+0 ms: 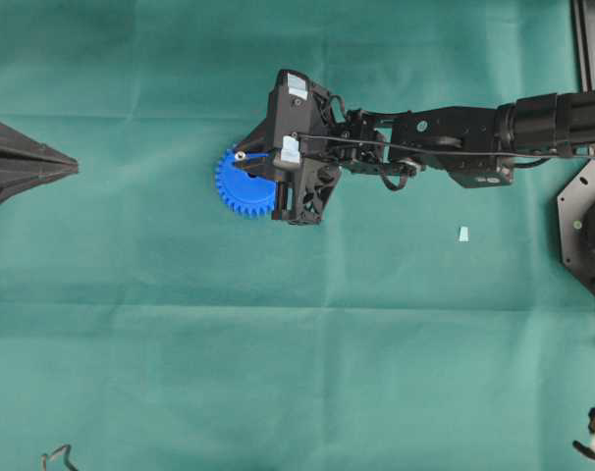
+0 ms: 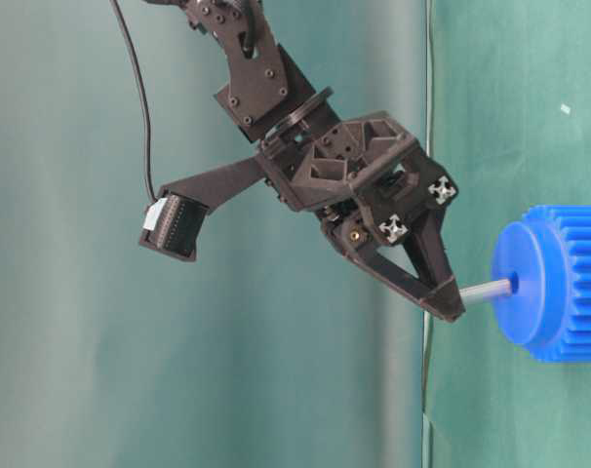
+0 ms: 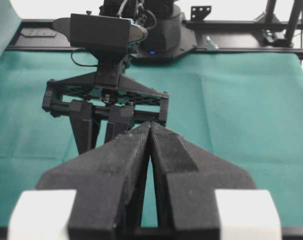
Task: Insert the shaft into the center hole of the gear.
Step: 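Align and lower the shaft into the gear's center hole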
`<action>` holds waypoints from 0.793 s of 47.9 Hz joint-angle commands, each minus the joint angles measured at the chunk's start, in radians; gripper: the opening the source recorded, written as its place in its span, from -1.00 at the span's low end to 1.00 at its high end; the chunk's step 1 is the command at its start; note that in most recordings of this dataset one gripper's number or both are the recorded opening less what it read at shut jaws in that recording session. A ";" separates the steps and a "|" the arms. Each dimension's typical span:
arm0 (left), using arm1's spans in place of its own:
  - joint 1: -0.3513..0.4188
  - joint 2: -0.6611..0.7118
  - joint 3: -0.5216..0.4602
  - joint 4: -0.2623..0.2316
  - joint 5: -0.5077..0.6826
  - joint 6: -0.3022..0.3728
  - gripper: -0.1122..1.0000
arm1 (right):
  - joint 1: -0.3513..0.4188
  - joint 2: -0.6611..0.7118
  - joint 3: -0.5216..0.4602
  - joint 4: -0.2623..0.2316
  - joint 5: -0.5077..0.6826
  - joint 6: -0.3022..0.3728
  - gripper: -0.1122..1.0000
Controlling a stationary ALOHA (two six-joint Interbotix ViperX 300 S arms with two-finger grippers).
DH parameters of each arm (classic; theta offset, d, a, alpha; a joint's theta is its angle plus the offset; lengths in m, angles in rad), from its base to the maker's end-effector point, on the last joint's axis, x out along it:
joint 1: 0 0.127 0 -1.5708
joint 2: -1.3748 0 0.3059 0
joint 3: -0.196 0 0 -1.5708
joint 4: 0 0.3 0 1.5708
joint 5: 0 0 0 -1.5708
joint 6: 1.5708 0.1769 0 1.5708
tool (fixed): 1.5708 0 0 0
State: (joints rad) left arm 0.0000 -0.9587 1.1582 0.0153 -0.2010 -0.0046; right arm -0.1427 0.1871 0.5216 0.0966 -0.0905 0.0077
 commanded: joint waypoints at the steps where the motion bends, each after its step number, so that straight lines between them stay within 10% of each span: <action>1: -0.003 0.008 -0.025 0.003 -0.005 -0.002 -0.80 | 0.000 -0.014 -0.011 0.002 -0.002 0.002 -0.49; 38: -0.002 0.008 -0.025 0.003 -0.006 -0.002 -0.80 | 0.018 -0.074 0.000 0.002 -0.023 0.002 -0.49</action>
State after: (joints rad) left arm -0.0015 -0.9572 1.1566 0.0153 -0.2010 -0.0046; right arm -0.1319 0.1350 0.5308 0.0966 -0.0905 0.0077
